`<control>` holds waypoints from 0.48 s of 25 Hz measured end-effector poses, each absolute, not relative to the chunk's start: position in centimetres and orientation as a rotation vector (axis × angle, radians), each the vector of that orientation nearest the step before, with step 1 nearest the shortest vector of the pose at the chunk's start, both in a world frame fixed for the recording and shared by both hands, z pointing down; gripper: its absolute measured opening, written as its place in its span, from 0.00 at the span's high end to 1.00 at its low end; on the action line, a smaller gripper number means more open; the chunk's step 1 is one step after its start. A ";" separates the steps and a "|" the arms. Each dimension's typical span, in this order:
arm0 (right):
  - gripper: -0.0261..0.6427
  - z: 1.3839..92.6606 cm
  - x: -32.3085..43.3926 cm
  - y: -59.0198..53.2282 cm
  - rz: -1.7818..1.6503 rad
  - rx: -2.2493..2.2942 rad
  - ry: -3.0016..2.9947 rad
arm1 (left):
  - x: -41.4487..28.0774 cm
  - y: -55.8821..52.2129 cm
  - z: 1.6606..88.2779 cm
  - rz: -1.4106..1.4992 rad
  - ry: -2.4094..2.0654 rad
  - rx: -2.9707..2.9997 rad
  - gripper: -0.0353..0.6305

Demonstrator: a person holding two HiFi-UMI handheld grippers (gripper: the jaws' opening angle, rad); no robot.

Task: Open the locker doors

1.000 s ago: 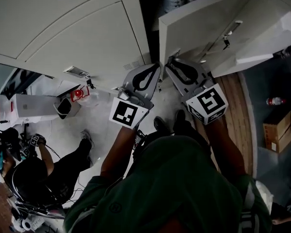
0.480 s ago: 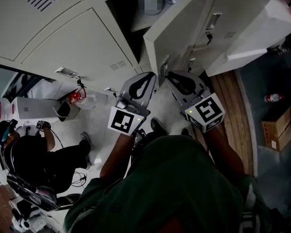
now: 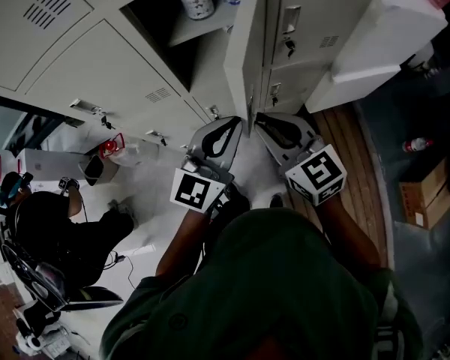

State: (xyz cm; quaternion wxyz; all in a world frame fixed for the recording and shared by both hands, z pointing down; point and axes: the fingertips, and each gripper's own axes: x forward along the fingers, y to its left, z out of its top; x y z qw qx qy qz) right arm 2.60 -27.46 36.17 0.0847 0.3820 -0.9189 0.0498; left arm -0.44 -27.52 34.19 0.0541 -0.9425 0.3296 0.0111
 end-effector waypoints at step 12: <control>0.88 37.0 11.4 -25.3 0.191 1.254 -2.687 | 10.0 -24.8 33.7 0.013 0.826 -2.869 0.95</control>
